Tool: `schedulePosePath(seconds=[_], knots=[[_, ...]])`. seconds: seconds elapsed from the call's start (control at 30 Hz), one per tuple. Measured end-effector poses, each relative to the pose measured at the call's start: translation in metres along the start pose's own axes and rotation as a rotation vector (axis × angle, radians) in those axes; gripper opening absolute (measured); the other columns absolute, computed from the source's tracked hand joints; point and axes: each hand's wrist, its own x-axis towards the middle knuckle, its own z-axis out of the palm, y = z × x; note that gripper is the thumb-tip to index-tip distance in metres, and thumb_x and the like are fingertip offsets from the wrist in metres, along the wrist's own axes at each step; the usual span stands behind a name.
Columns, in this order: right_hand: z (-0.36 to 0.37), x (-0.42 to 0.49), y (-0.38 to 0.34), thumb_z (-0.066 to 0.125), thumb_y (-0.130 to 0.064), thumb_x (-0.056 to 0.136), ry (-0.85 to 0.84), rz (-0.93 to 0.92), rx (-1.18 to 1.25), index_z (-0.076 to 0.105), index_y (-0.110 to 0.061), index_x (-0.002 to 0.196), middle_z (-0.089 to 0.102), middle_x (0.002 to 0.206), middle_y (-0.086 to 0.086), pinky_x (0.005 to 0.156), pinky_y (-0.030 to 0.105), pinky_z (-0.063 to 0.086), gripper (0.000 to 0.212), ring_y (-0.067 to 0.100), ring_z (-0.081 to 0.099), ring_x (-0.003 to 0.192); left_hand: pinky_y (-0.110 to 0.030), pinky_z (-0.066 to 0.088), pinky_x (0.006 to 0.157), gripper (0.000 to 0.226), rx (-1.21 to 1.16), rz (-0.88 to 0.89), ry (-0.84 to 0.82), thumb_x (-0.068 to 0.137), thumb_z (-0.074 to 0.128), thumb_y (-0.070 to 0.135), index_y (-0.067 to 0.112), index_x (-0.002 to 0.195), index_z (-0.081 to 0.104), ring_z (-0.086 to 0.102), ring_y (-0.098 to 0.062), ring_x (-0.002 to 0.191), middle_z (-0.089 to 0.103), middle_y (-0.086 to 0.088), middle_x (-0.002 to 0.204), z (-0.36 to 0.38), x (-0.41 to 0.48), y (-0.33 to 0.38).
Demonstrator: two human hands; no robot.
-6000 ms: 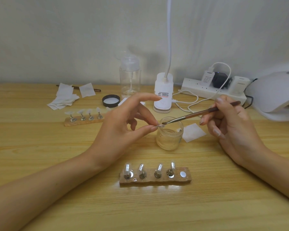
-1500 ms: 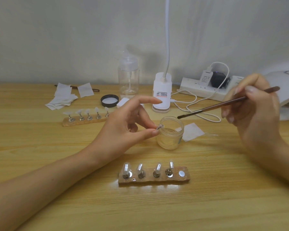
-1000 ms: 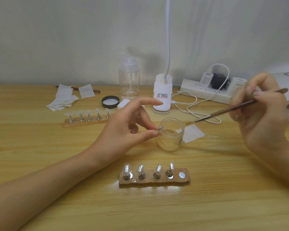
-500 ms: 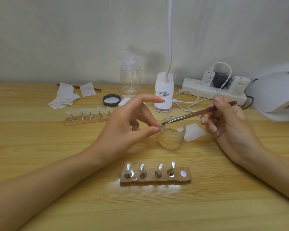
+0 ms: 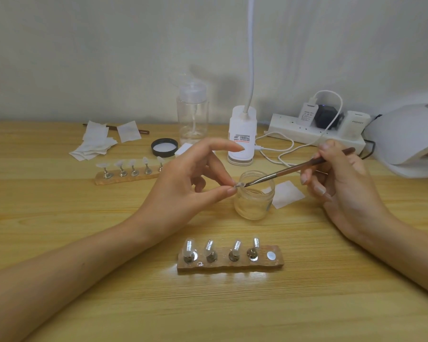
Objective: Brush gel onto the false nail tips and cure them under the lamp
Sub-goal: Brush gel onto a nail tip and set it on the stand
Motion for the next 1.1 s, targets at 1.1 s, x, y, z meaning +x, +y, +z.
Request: schedulePosePath(seconds=[1.1], knots=[[-0.0021, 0.0009, 0.0014, 0.046, -0.028, 0.1, -0.044, -0.046, -0.052, 0.047, -0.014, 0.08, 0.063, 0.057, 0.008, 0.042, 0.021, 0.023, 0.025, 0.008, 0.034, 0.033, -0.044, 0.043, 0.058, 0.048, 0.013, 0.01, 0.007, 0.084, 0.076, 0.011, 0.025, 0.127, 0.059, 0.07, -0.015, 0.088, 0.071, 0.008, 0.082, 0.001, -0.0005, 0.0016]])
